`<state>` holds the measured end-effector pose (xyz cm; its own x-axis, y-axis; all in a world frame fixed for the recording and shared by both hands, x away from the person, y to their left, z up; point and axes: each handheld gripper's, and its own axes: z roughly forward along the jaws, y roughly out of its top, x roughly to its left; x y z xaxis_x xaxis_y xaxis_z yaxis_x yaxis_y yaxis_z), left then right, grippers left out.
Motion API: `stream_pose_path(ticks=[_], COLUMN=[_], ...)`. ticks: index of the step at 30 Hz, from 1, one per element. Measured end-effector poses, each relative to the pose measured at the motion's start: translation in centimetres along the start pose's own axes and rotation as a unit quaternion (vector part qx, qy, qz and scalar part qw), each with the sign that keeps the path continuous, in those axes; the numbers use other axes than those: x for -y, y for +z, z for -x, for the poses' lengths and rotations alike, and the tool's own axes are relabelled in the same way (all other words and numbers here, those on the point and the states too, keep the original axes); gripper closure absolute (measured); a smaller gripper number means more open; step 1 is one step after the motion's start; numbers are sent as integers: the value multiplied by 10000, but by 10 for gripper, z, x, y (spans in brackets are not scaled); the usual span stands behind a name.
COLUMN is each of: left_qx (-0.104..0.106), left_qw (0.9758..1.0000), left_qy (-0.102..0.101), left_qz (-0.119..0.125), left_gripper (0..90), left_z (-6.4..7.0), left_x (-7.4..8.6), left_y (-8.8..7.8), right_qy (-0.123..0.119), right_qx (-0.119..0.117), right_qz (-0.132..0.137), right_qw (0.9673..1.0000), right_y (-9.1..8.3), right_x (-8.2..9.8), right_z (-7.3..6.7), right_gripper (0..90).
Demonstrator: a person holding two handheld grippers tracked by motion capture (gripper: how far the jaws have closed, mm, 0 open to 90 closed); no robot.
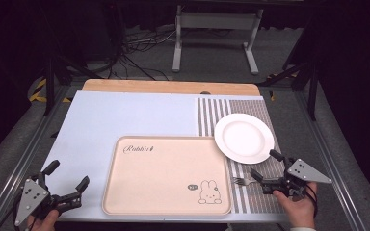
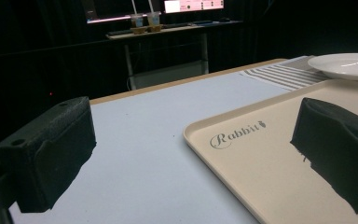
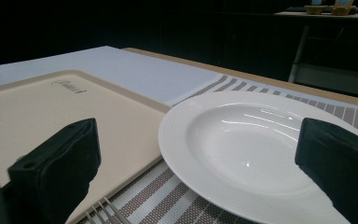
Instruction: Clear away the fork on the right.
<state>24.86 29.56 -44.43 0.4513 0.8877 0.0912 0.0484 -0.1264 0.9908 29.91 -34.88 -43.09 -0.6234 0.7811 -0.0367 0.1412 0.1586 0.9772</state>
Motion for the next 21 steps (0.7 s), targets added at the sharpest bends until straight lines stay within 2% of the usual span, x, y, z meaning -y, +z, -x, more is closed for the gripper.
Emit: stream_pose_path(ticks=[4, 9, 13, 18, 20, 21], left_qx=[-3, -1, 3, 11, 6, 6], left_qw=[10000, 10000, 10000, 10000, 10000, 10000], left_qy=[-33, -44, -23, -45, -56, -56], left_qz=[1, 2, -6, 0, 0, 0], left_gripper=[3, 3, 3, 3, 3, 3], left_z=[1, 0, -1, -1, -2, -2], left_x=[0, 0, 0, 1, 1, 1], left_y=[1, 0, 0, 0, 0, 0], right_qy=[12, -99, -192, -494, -618, -618], right_qx=[-59, -213, -268, -392, -443, -443], right_qz=[-80, -481, -644, -1160, -1391, -1391], right_qw=[10000, 9986, 9974, 9912, 9874, 9874], right_y=[5, 16, 23, 29, 31, 31], right_x=[-6, -15, -26, -42, -48, -48], right_z=[2, 2, 2, 5, 7, 7], right_gripper=[8, 13, 12, 17, 21, 21])
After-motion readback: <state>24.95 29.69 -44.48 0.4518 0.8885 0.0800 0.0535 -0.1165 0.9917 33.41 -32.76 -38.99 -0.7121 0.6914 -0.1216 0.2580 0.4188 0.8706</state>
